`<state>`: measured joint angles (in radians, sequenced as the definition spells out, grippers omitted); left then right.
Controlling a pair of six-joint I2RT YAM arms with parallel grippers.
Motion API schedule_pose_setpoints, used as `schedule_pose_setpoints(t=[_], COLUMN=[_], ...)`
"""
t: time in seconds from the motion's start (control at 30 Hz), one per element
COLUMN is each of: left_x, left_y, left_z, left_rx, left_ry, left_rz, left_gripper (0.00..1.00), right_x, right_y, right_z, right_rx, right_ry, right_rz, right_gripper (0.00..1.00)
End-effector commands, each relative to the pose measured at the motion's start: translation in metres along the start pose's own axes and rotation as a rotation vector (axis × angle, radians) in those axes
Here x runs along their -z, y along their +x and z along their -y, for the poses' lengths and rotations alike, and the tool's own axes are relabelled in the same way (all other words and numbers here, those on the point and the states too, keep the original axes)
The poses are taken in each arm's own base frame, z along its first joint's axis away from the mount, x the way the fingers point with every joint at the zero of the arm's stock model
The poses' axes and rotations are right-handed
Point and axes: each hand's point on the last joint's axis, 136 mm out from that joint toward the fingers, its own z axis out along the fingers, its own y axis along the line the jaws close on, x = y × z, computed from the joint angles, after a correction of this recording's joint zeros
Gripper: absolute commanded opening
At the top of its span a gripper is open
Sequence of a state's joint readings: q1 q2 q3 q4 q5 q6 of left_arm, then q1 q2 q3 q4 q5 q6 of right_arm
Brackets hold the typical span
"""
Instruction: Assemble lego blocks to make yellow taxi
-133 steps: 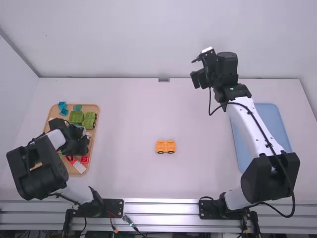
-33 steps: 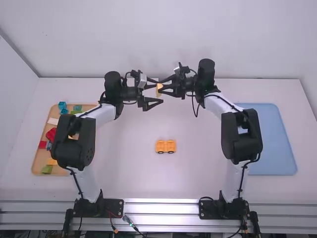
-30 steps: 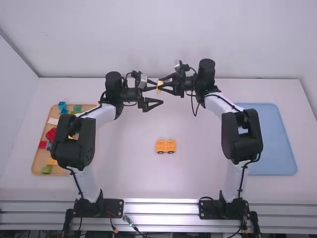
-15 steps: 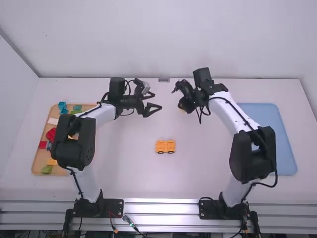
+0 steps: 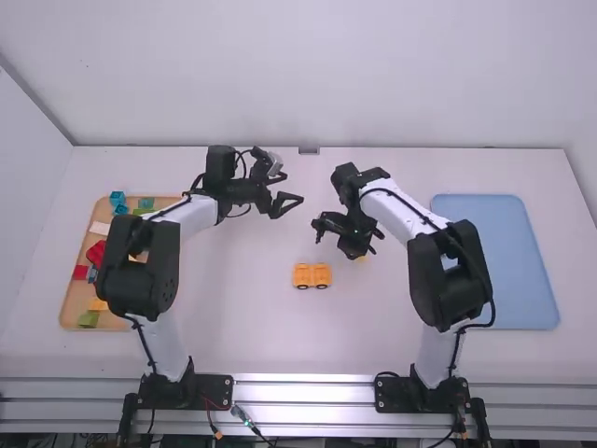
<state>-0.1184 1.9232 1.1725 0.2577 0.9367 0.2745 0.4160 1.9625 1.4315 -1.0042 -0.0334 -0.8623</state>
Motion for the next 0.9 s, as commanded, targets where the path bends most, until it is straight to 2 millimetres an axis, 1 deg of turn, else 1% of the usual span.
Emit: schedule_pose_setpoints(t=[0.0,0.1,0.17,0.33,0.4,0.47,0.5,0.53,0.57,0.6,0.63,0.73,0.8,0.87], left_x=[0.005,0.011,0.015,0.026,0.030,0.032,0.034,0.035,0.035,0.034,0.034,0.035,0.033,0.033], left_y=[-0.003,-0.003,-0.003,-0.004,-0.004,-0.003,-0.001,0.000,0.001,0.002,0.002,0.003,0.005,0.005], left_z=[-0.008,-0.014,-0.019,-0.023,-0.022,-0.021,-0.023,-0.023,-0.023,-0.022,-0.022,-0.023,-0.025,-0.026], left_rx=[-0.013,-0.003,0.001,0.014,0.022,0.032,0.042,0.048,0.056,0.058,0.062,0.066,0.066,0.066], left_ry=[-0.014,-0.029,-0.038,-0.025,-0.005,0.007,0.003,0.002,0.001,0.003,0.006,0.002,-0.019,-0.023], left_rz=[0.010,0.014,0.017,0.037,0.046,0.048,0.044,0.041,0.036,0.034,0.032,0.030,0.022,0.020], left_gripper=[0.99,0.99,0.99,0.99,1.00,0.99,0.99,0.99,1.00,0.99,0.99,0.99,0.99,0.99], right_x=[-0.013,-0.032,-0.040,-0.054,-0.057,-0.060,-0.063,-0.064,-0.065,-0.066,-0.066,-0.058,-0.037,-0.026], right_y=[0.005,0.008,0.008,0.009,0.010,0.010,0.011,0.012,0.015,0.015,0.016,0.011,-0.003,-0.007], right_z=[-0.008,-0.016,-0.022,-0.036,-0.035,-0.030,-0.026,-0.025,-0.022,-0.021,-0.019,-0.010,-0.005,-0.006], right_rx=[-0.026,-0.018,-0.009,0.089,0.105,0.086,0.068,0.064,0.048,0.036,0.017,-0.041,-0.047,-0.029], right_ry=[-0.024,-0.041,-0.055,-0.064,-0.038,-0.005,0.016,0.023,0.033,0.038,0.043,0.052,0.039,0.029], right_rz=[-0.018,-0.005,0.001,-0.022,-0.041,-0.047,-0.050,-0.053,-0.055,-0.054,-0.053,-0.020,0.057,0.095], right_gripper=[0.00,0.00,0.00,0.00,0.00,0.00,0.04,0.12,0.35,0.49,0.98,0.99,0.99,0.99])
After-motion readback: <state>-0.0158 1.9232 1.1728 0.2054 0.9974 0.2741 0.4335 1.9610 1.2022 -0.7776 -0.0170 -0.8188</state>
